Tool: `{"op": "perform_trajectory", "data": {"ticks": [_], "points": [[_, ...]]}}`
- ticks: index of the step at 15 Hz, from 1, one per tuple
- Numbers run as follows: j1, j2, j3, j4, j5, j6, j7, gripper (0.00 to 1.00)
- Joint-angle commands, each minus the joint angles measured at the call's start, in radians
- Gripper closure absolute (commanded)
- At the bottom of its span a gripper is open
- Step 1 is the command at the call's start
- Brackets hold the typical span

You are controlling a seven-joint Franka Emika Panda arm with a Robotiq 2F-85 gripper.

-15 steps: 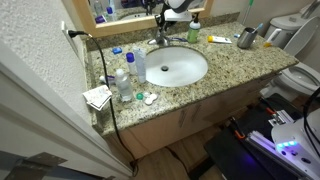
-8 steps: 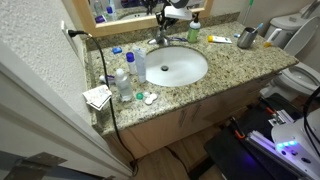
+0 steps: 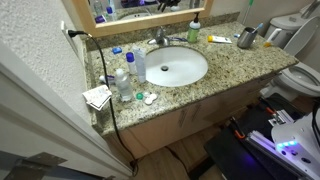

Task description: Open the tap

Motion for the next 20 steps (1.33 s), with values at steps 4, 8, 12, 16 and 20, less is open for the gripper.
{"op": "perform_trajectory", "data": {"ticks": [4, 8, 12, 16, 20], "points": [[0.039, -0.113, -0.041, -0.018, -0.155, -0.268, 0.055, 0.31], [0.053, -0.055, -0.042, 0.000, -0.230, -0.237, 0.062, 0.04], [0.062, 0.033, -0.044, 0.036, -0.236, -0.199, 0.064, 0.00], [0.062, 0.040, -0.043, 0.013, -0.220, -0.185, 0.058, 0.00], [0.066, 0.057, -0.045, 0.011, -0.223, -0.144, 0.062, 0.00]]}}
